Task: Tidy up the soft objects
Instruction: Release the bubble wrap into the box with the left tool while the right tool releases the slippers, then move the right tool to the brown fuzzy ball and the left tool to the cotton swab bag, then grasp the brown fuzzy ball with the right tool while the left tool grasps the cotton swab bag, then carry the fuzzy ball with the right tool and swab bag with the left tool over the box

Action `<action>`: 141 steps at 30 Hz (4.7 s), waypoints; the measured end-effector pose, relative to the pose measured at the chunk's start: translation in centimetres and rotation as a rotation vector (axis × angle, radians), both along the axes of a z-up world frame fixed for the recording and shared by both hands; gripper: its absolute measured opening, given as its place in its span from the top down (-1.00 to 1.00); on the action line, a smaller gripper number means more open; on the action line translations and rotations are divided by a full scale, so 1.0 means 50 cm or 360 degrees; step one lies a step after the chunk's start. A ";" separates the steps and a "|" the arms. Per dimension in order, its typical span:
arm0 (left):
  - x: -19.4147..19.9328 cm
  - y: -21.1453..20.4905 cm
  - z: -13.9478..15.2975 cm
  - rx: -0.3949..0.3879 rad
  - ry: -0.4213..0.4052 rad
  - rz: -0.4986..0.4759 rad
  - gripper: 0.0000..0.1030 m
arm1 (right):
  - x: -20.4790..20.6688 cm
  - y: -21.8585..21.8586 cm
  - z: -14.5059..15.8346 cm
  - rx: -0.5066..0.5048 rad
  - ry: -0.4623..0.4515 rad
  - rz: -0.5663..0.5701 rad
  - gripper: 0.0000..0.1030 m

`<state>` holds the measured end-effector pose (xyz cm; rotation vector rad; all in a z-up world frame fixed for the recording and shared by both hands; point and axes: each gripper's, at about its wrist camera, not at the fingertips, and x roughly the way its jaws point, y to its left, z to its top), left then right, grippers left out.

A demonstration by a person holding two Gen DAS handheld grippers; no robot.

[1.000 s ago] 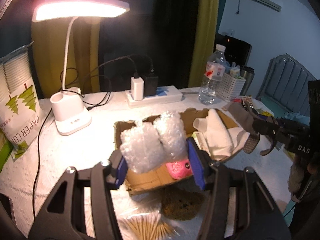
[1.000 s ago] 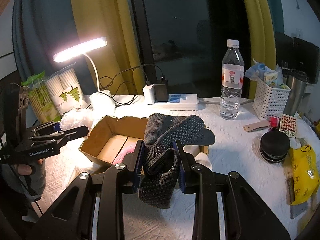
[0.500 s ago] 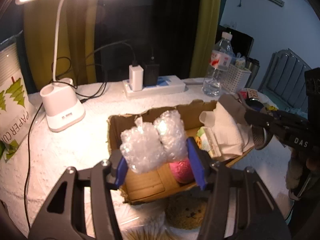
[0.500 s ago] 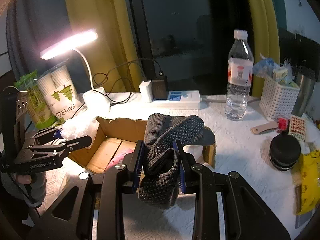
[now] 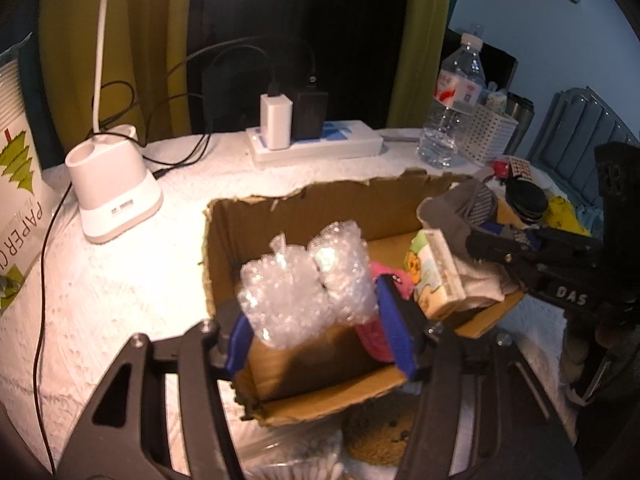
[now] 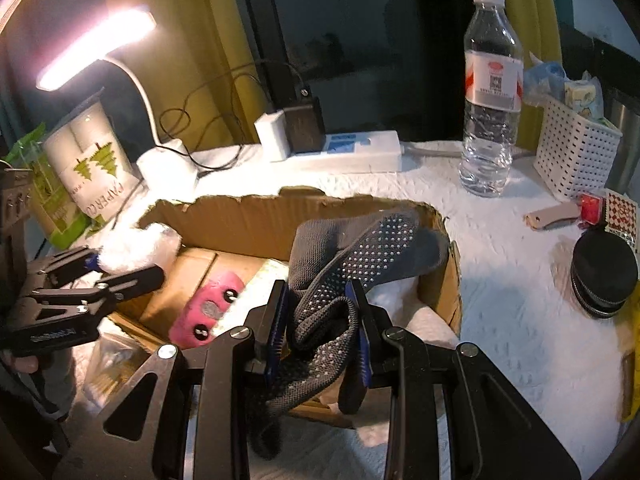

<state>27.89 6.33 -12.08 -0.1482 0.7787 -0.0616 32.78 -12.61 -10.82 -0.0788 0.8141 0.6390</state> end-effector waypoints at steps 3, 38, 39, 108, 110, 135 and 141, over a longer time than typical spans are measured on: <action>-0.002 -0.003 0.004 0.0007 -0.0012 -0.0008 -0.37 | -0.002 0.007 -0.002 -0.0037 -0.0007 0.0000 0.39; -0.172 0.022 0.070 -0.0057 -0.0197 0.0030 -0.60 | -0.172 0.023 0.088 -0.0005 -0.0157 0.0063 -0.09; -0.177 0.023 0.069 -0.0059 -0.0196 0.0030 -0.60 | -0.177 0.026 0.087 -0.0007 -0.0156 0.0066 -0.09; -0.173 -0.031 -0.083 0.0085 0.0187 0.0098 -0.58 | -0.216 0.026 -0.029 -0.0035 0.0017 0.0227 0.17; -0.174 -0.033 -0.084 0.0086 0.0183 0.0086 -0.56 | -0.216 0.018 -0.022 -0.0020 0.0003 0.0220 0.17; -0.212 -0.044 0.040 -0.0080 -0.0080 -0.0008 0.06 | -0.237 -0.023 0.032 -0.0008 -0.0105 0.0155 0.17; -0.211 -0.043 0.077 -0.0080 -0.0160 -0.0033 0.08 | -0.232 -0.026 0.057 -0.0003 -0.0147 0.0138 0.17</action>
